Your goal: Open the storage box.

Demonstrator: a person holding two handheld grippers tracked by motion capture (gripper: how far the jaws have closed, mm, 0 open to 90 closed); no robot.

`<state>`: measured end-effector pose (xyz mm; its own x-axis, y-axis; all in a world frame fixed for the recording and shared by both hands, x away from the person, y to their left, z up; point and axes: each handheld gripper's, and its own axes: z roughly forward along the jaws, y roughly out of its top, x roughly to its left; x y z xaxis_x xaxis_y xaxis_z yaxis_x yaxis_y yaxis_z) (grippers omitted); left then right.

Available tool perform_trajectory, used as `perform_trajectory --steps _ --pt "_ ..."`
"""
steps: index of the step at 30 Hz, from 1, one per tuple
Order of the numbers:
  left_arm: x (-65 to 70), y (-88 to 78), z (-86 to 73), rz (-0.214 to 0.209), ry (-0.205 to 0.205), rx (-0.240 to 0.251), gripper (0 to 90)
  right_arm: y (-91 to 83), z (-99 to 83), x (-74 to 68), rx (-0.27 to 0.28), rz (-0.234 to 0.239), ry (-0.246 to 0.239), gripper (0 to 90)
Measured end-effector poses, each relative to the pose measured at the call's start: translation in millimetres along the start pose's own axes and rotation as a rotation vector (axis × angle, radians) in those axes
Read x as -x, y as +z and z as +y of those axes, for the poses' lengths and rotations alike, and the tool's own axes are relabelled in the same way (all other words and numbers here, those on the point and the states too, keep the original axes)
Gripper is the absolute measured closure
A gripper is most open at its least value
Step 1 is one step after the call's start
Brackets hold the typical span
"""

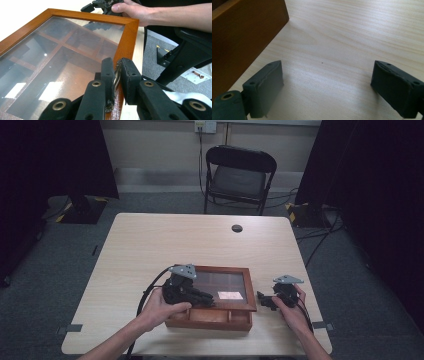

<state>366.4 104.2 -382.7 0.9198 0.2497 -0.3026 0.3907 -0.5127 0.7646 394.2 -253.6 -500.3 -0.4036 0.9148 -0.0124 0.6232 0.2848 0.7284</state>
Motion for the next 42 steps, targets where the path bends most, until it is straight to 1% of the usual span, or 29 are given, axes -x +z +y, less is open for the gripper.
perform_trajectory --steps 1,3,5,8,11,13,14,15,19,23,27,29,33,36,38,39,42 --pt "0.7 -0.3 1.2 0.007 0.004 -0.011 81.1 0.0 0.0 0.0 0.0 0.0 0.0 9.7" --pt "1.6 -2.6 4.2 0.016 0.009 0.003 81.0 0.0 0.0 0.0 0.0 0.0 0.0 9.7" --pt "0.9 -4.4 6.0 0.014 0.001 0.016 81.0 0.0 0.0 0.0 0.0 0.0 0.0 9.8" --pt "0.2 -6.7 9.0 0.017 0.005 0.016 81.0 0.0 0.0 0.0 0.0 0.0 0.0 9.8" --pt "-0.3 -9.2 11.1 0.022 -0.001 0.034 81.0 0.0 0.0 0.0 0.0 0.0 0.0 9.8" --pt "-0.4 -9.7 12.6 0.021 0.003 0.033 81.0 0.0 0.0 0.0 0.0 0.0 0.0 9.8" --pt "-0.4 -11.1 14.1 0.028 0.006 0.032 80.9 -0.1 0.0 0.0 0.0 -0.001 0.0 9.7" --pt "-0.4 -11.6 14.7 0.029 0.002 0.041 80.9 -0.1 0.0 0.0 0.0 -0.001 0.0 9.8" --pt "-1.2 -14.4 18.6 0.035 0.004 0.051 80.9 0.0 0.0 0.0 0.0 0.0 0.0 9.8" --pt "-1.2 -14.4 18.9 0.035 0.007 0.046 80.9 0.0 0.0 0.0 0.0 0.0 0.0 9.7" --pt "-1.6 -15.5 19.7 0.035 0.003 0.056 80.9 0.0 0.0 0.0 0.0 0.0 0.0 9.7" --pt "-1.6 -16.1 21.0 0.039 0.008 0.057 80.9 -0.1 0.0 0.0 0.0 -0.001 0.0 9.8" --pt "-4.1 -18.8 24.3 0.039 0.004 0.085 80.9 0.0 0.0 0.0 0.0 0.0 0.0 9.7" --pt "-5.2 -22.3 29.3 0.051 0.012 0.091 80.9 0.1 0.1 0.0 0.0 0.0 0.001 9.7" --pt "-7.2 -23.3 31.4 0.042 0.009 0.099 80.9 0.1 0.0 0.0 0.0 -0.001 0.001 9.7" --pt "-7.7 -24.0 32.1 0.045 0.005 0.098 80.9 0.1 0.0 0.0 0.0 -0.002 0.0 9.7" --pt "-6.9 -24.2 34.5 0.05 0.011 0.09 80.9 0.2 0.1 0.1 0.001 -0.001 -0.001 9.8"
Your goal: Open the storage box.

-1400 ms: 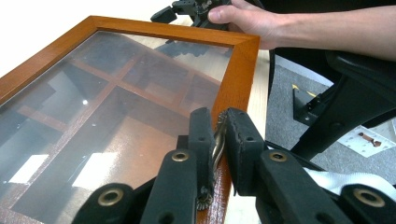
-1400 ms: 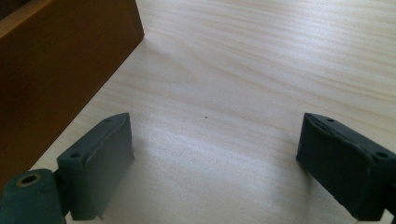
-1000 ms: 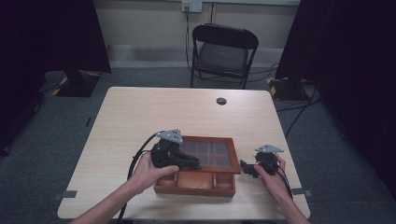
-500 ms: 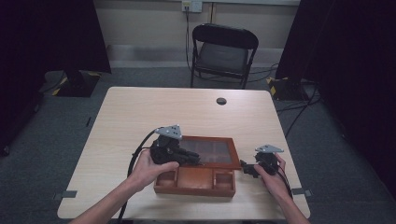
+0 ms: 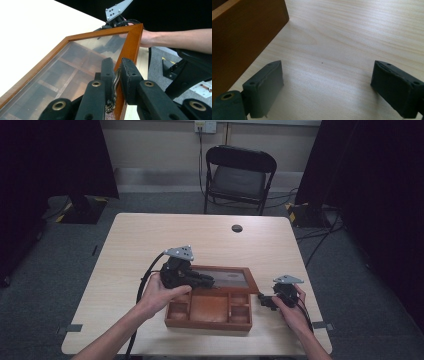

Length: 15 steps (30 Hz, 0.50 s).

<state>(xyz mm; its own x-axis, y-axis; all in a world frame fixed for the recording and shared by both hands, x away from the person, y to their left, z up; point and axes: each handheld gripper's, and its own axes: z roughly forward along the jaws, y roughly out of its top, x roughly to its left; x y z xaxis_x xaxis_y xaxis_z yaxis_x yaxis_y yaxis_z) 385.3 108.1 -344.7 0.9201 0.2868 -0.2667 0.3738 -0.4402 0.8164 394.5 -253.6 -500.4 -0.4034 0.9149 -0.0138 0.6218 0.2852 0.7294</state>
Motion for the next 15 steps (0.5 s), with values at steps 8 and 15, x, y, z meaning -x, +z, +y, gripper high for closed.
perform_trajectory --steps 8,15 --pt "-2.2 0.0 5.6 -0.003 -0.001 -0.013 81.0 0.1 0.0 0.0 -0.001 0.0 0.0 9.7" --pt "-4.3 -0.1 7.4 -0.002 -0.009 -0.007 81.1 0.1 0.0 0.2 -0.001 0.003 -0.001 9.7"
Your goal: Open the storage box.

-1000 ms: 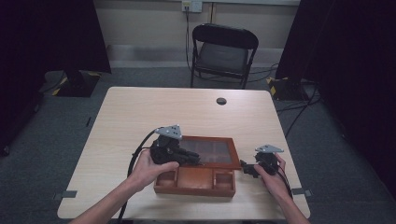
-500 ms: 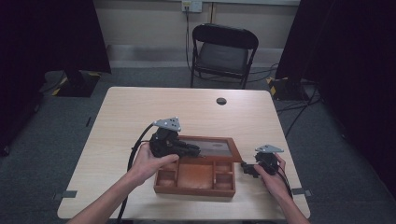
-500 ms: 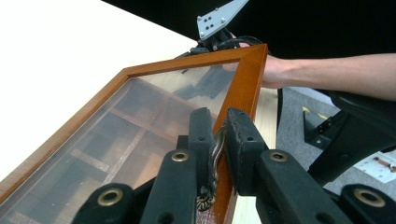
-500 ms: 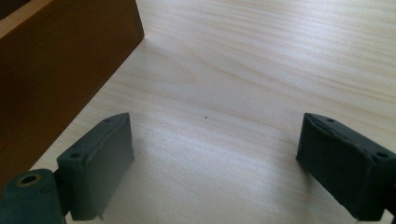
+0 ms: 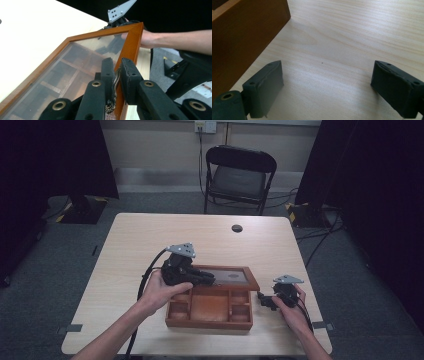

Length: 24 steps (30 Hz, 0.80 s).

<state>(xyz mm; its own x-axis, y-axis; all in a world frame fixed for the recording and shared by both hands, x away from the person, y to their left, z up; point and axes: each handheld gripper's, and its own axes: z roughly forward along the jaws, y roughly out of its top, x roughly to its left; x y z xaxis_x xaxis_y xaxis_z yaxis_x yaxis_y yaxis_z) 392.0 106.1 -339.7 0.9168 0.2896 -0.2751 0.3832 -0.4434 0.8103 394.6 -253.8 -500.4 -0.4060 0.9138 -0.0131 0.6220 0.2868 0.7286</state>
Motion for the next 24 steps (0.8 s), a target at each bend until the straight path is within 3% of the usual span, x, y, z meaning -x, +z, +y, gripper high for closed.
perform_trajectory --steps 5,24 --pt "0.0 -1.7 4.8 0.019 0.003 -0.003 81.1 0.0 0.1 0.1 0.0 0.0 -0.001 9.6" --pt "-6.2 -4.2 13.1 0.008 0.001 -0.003 81.3 0.0 0.1 0.1 0.001 -0.001 -0.001 9.6"
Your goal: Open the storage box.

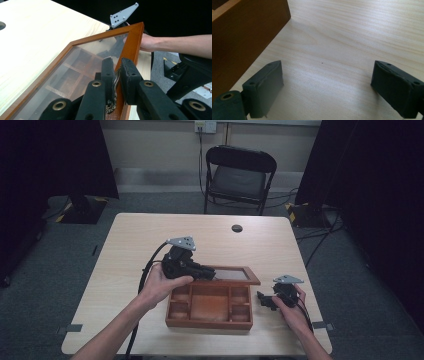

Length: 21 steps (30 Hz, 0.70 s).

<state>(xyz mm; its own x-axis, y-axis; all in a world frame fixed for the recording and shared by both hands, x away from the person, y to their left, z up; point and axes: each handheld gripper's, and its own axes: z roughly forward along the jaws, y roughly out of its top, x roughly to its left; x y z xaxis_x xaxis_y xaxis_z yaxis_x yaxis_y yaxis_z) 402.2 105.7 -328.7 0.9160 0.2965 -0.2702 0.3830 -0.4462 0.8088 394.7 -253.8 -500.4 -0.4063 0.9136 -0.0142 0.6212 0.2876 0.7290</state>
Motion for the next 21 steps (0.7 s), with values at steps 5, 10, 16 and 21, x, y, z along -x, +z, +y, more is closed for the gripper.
perform_trajectory --steps 5,10,16,21 --pt "0.0 0.2 2.1 -0.001 0.0 -0.005 81.3 0.0 0.0 0.0 0.0 0.0 0.0 9.6" --pt "-0.6 0.2 3.9 -0.002 -0.001 -0.022 81.4 -0.1 0.0 -0.1 -0.001 0.001 0.001 9.6" --pt "-2.3 -0.2 5.2 0.004 -0.001 -0.014 81.4 0.0 0.0 0.0 0.0 0.0 0.0 9.6" --pt "-2.2 -0.8 7.4 0.01 0.004 -0.019 81.4 -0.1 0.0 -0.1 -0.001 0.001 0.002 9.6"
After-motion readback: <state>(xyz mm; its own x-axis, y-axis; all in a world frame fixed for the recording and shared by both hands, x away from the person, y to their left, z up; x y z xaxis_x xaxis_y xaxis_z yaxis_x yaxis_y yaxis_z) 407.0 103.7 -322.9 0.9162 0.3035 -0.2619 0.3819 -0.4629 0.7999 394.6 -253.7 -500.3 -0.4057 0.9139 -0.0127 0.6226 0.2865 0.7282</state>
